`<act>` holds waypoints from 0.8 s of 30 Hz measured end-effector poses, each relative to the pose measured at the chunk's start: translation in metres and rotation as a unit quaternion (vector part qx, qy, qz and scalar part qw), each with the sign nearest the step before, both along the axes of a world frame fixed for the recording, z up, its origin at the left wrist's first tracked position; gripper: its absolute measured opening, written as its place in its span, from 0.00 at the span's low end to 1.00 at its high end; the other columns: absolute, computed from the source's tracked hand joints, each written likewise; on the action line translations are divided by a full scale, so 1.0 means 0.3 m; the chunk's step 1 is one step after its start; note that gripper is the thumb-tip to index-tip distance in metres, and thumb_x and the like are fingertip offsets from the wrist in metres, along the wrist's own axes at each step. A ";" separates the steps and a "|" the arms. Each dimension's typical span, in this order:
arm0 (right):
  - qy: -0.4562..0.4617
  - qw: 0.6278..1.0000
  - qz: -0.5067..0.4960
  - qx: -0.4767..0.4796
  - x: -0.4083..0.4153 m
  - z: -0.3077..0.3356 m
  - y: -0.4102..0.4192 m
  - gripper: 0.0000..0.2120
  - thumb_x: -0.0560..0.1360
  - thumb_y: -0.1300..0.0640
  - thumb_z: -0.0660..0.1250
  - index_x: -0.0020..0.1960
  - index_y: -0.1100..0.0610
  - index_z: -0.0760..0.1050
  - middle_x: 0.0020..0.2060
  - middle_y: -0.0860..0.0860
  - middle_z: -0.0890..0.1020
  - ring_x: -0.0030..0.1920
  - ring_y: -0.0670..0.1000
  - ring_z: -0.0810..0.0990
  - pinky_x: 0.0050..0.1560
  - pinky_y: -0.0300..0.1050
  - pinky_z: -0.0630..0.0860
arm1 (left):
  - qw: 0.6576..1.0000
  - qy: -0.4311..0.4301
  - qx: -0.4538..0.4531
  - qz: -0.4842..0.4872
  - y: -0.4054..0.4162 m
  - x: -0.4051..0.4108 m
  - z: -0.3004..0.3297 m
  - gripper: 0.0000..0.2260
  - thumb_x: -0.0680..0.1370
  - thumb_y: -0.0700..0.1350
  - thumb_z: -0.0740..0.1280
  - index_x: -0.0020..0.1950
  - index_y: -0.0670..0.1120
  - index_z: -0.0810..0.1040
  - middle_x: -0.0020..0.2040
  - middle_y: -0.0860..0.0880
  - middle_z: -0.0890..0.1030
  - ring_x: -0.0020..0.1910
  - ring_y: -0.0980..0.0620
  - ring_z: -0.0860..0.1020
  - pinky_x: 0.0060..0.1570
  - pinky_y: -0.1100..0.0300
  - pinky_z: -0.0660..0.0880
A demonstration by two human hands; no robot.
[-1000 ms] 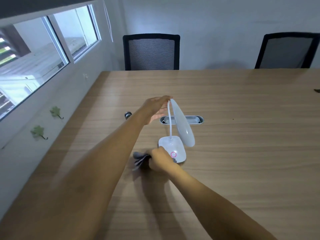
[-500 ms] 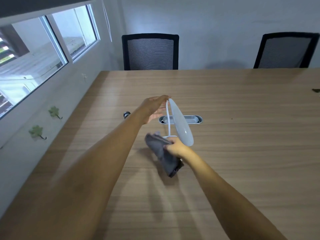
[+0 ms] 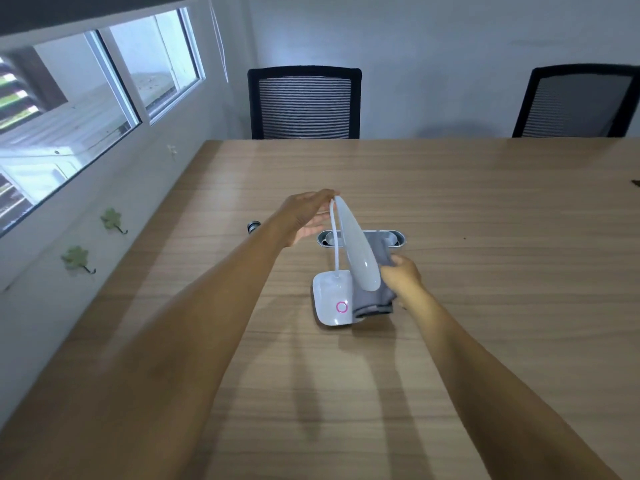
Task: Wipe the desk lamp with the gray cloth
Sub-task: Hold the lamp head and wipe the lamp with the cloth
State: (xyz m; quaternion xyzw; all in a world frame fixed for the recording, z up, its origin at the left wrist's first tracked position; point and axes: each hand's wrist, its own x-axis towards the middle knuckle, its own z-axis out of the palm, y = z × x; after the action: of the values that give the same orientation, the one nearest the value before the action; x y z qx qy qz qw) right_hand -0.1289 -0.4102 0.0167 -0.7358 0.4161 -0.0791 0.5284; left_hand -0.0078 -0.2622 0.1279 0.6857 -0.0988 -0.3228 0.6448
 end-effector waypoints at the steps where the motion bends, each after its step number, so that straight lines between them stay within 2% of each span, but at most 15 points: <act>1: 0.001 0.999 0.020 0.030 0.022 -0.004 0.019 0.11 0.72 0.59 0.65 0.52 0.59 0.80 0.46 0.56 0.83 0.45 0.53 0.78 0.44 0.42 0.71 | 1.000 0.000 0.001 -0.001 0.000 0.000 0.000 0.09 0.73 0.49 0.72 0.51 0.48 0.80 0.47 0.50 0.82 0.48 0.54 0.81 0.53 0.57 0.76; 3: 0.045 0.997 0.041 0.042 0.047 -0.030 0.046 0.15 0.73 0.57 0.65 0.55 0.66 0.79 0.52 0.60 0.84 0.48 0.55 0.80 0.45 0.42 0.70 | 1.000 -0.002 0.005 -0.003 0.004 0.002 0.001 0.08 0.72 0.49 0.72 0.49 0.48 0.81 0.47 0.50 0.83 0.48 0.54 0.81 0.53 0.57 0.76; 4: 0.082 0.995 0.055 0.004 0.047 -0.035 0.049 0.15 0.74 0.56 0.64 0.53 0.67 0.78 0.53 0.60 0.83 0.51 0.57 0.81 0.44 0.42 0.70 | 1.000 -0.003 0.006 -0.004 0.006 0.004 0.002 0.08 0.72 0.49 0.72 0.49 0.48 0.81 0.48 0.50 0.83 0.49 0.54 0.81 0.53 0.57 0.77; 6: 0.142 0.983 0.076 -0.086 0.034 -0.030 0.029 0.10 0.74 0.56 0.62 0.45 0.60 0.79 0.49 0.60 0.82 0.48 0.60 0.80 0.43 0.42 0.69 | 1.000 -0.002 0.007 -0.006 0.010 0.008 -0.001 0.08 0.72 0.49 0.72 0.49 0.48 0.81 0.48 0.50 0.83 0.49 0.53 0.81 0.55 0.57 0.76; 8: 0.140 0.981 0.062 -0.119 0.030 -0.016 -0.009 0.09 0.73 0.58 0.62 0.34 0.56 0.72 0.42 0.56 0.79 0.41 0.58 0.76 0.41 0.41 0.69 | 1.000 0.002 0.002 -0.005 0.009 0.011 -0.005 0.09 0.72 0.49 0.72 0.49 0.48 0.81 0.49 0.50 0.82 0.50 0.53 0.81 0.55 0.57 0.76; 10: 0.097 0.987 0.047 -0.115 0.048 0.004 -0.024 0.10 0.72 0.59 0.63 0.32 0.55 0.70 0.40 0.54 0.78 0.42 0.55 0.76 0.41 0.40 0.69 | 1.000 0.009 -0.006 -0.002 0.005 0.012 -0.009 0.08 0.72 0.49 0.72 0.49 0.48 0.81 0.48 0.50 0.82 0.49 0.54 0.81 0.54 0.58 0.76; 12: 0.045 0.997 0.046 -0.049 0.079 0.013 -0.008 0.09 0.72 0.61 0.63 0.34 0.55 0.74 0.38 0.53 0.78 0.41 0.53 0.76 0.42 0.41 0.69 | 1.000 0.013 -0.010 0.002 0.004 0.017 -0.014 0.09 0.72 0.49 0.72 0.50 0.48 0.81 0.49 0.50 0.82 0.48 0.54 0.81 0.51 0.60 0.77; 14: 0.058 0.997 0.057 0.009 0.093 0.009 0.021 0.12 0.74 0.61 0.61 0.32 0.57 0.71 0.32 0.52 0.74 0.35 0.52 0.72 0.41 0.41 0.67 | 1.000 0.013 -0.010 -0.002 0.004 0.020 -0.017 0.10 0.72 0.49 0.72 0.51 0.48 0.81 0.49 0.50 0.82 0.49 0.54 0.81 0.51 0.60 0.77; 16: 0.117 0.989 0.083 -0.041 0.085 -0.004 0.020 0.14 0.76 0.60 0.60 0.31 0.59 0.67 0.32 0.53 0.73 0.36 0.53 0.71 0.39 0.41 0.67 | 1.000 0.013 -0.009 -0.006 0.004 0.023 -0.016 0.10 0.72 0.49 0.72 0.51 0.48 0.81 0.50 0.49 0.83 0.50 0.53 0.81 0.55 0.58 0.76; 18: 0.147 0.978 0.096 -0.114 0.074 0.012 0.000 0.10 0.75 0.58 0.61 0.36 0.60 0.71 0.38 0.55 0.77 0.39 0.54 0.74 0.38 0.41 0.69 | 1.000 0.013 -0.007 -0.005 0.006 0.025 -0.014 0.10 0.71 0.49 0.73 0.51 0.48 0.81 0.50 0.49 0.83 0.51 0.52 0.81 0.57 0.57 0.76; 20: 0.141 0.976 0.094 -0.139 0.072 0.046 -0.025 0.07 0.75 0.56 0.61 0.44 0.58 0.76 0.43 0.55 0.79 0.42 0.56 0.77 0.39 0.42 0.71 | 1.000 0.016 -0.008 -0.004 0.006 0.026 -0.015 0.10 0.71 0.49 0.73 0.50 0.48 0.81 0.49 0.49 0.83 0.51 0.52 0.81 0.58 0.57 0.76; 22: 0.127 0.977 0.115 -0.128 0.091 0.079 -0.037 0.07 0.75 0.56 0.63 0.49 0.54 0.79 0.44 0.53 0.80 0.45 0.55 0.78 0.42 0.42 0.71 | 1.000 0.019 -0.012 -0.006 0.005 0.028 -0.019 0.10 0.71 0.49 0.73 0.50 0.48 0.81 0.49 0.50 0.83 0.51 0.52 0.81 0.56 0.58 0.77; 23: 0.117 0.978 0.136 -0.106 0.103 0.087 -0.035 0.06 0.75 0.56 0.64 0.47 0.53 0.80 0.42 0.51 0.80 0.44 0.54 0.78 0.42 0.41 0.71 | 1.000 0.020 -0.014 -0.008 0.005 0.028 -0.020 0.10 0.71 0.49 0.73 0.50 0.48 0.81 0.49 0.50 0.83 0.51 0.53 0.81 0.53 0.59 0.77; 24: 0.117 0.978 0.155 -0.081 0.110 0.096 -0.024 0.06 0.75 0.57 0.64 0.41 0.53 0.78 0.38 0.50 0.79 0.40 0.52 0.77 0.39 0.40 0.70 | 1.000 0.020 -0.015 -0.009 0.007 0.029 -0.021 0.10 0.71 0.49 0.73 0.50 0.49 0.82 0.49 0.50 0.83 0.50 0.53 0.81 0.49 0.61 0.78</act>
State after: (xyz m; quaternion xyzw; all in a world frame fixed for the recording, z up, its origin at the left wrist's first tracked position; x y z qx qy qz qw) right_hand -0.0959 -0.4176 0.0456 -0.8360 0.3485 0.0568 0.4201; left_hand 0.0009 -0.2601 0.1216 0.6689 -0.0967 -0.3404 0.6537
